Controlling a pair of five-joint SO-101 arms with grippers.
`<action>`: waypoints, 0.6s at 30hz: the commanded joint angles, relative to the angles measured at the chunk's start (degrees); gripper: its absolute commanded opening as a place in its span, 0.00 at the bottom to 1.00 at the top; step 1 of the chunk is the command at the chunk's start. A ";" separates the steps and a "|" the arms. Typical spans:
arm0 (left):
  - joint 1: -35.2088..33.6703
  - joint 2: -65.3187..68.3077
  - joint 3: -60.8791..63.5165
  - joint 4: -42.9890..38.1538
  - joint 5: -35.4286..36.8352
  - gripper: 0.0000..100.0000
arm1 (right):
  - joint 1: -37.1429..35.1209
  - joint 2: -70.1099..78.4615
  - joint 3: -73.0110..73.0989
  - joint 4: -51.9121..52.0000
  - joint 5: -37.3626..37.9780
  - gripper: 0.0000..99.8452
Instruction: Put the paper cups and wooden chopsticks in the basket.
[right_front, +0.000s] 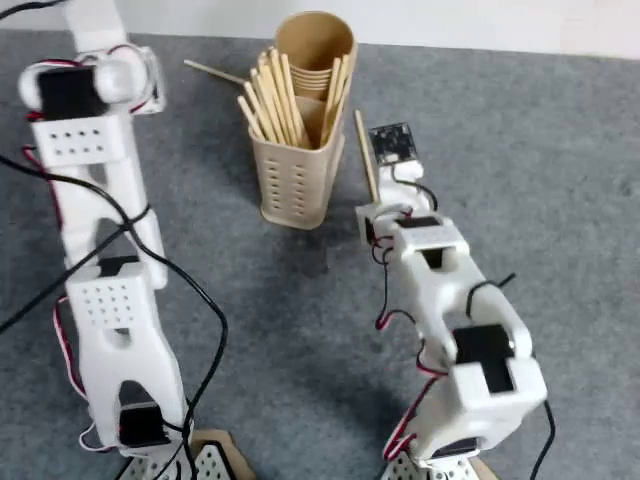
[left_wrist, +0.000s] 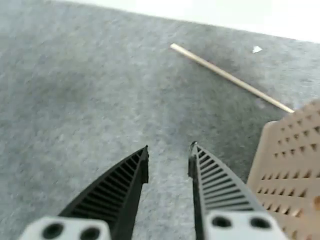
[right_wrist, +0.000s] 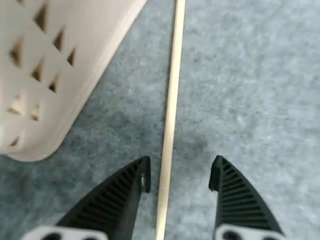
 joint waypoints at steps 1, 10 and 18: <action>-2.51 -4.00 1.36 0.53 -0.44 0.15 | 0.31 5.23 -5.49 -0.75 0.44 0.20; -7.08 -4.26 1.27 0.53 -0.44 0.15 | 0.40 12.44 -15.52 10.95 0.44 0.00; -9.19 -4.35 1.27 0.53 -0.44 0.15 | 1.54 7.78 -24.57 26.07 0.18 0.01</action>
